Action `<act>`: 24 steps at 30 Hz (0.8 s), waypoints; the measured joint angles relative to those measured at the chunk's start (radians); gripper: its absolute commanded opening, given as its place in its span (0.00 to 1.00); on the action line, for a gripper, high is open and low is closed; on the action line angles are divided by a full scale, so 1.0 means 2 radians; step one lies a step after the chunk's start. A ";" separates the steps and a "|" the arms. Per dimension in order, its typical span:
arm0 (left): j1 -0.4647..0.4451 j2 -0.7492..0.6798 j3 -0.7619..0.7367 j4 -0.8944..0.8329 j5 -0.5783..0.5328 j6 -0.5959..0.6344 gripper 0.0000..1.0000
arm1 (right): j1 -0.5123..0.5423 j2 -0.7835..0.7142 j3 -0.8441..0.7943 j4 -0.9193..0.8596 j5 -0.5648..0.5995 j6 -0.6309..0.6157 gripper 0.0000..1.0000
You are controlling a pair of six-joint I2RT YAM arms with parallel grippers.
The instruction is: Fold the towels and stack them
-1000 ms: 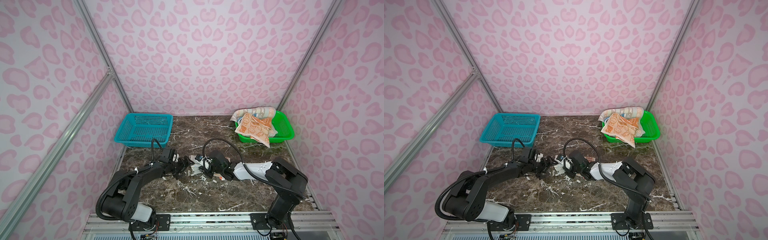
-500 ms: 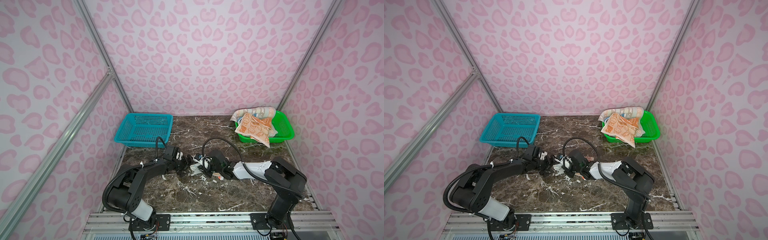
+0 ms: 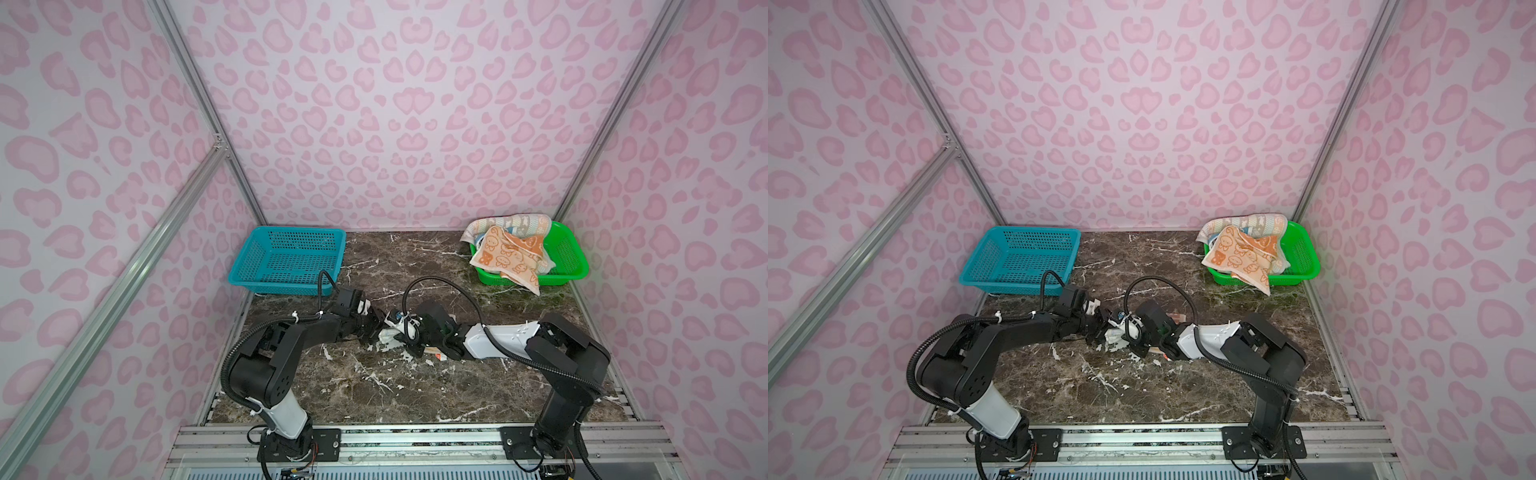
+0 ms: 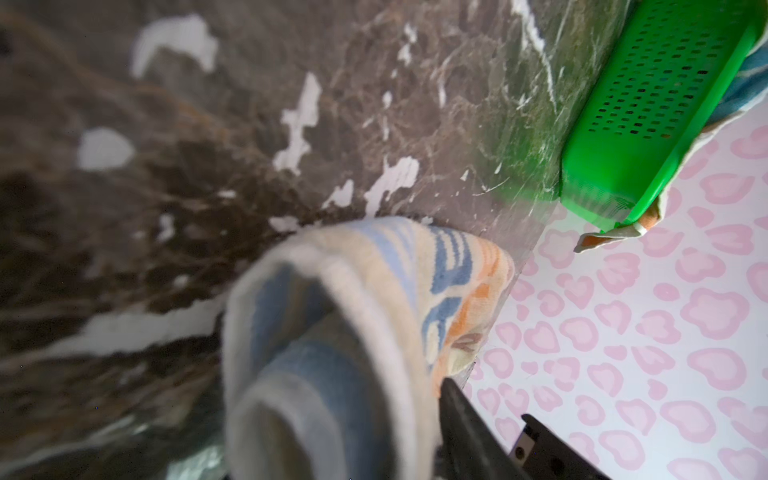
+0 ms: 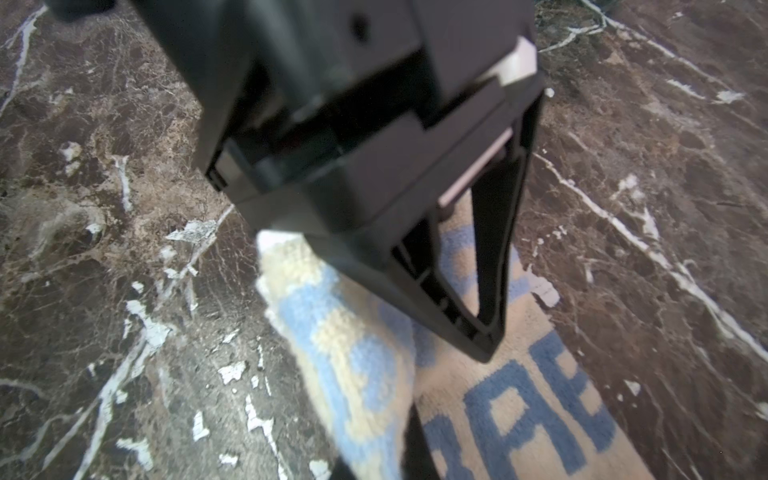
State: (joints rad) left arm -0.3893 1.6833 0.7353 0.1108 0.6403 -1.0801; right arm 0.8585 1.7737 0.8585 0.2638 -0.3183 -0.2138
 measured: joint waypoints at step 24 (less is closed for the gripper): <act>0.001 -0.006 0.020 -0.058 -0.012 0.066 0.03 | -0.022 -0.017 0.039 -0.057 0.031 0.085 0.53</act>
State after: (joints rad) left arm -0.3882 1.6711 0.7761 -0.0055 0.6167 -0.9489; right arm 0.8146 1.7401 0.9360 0.1505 -0.2569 -0.0429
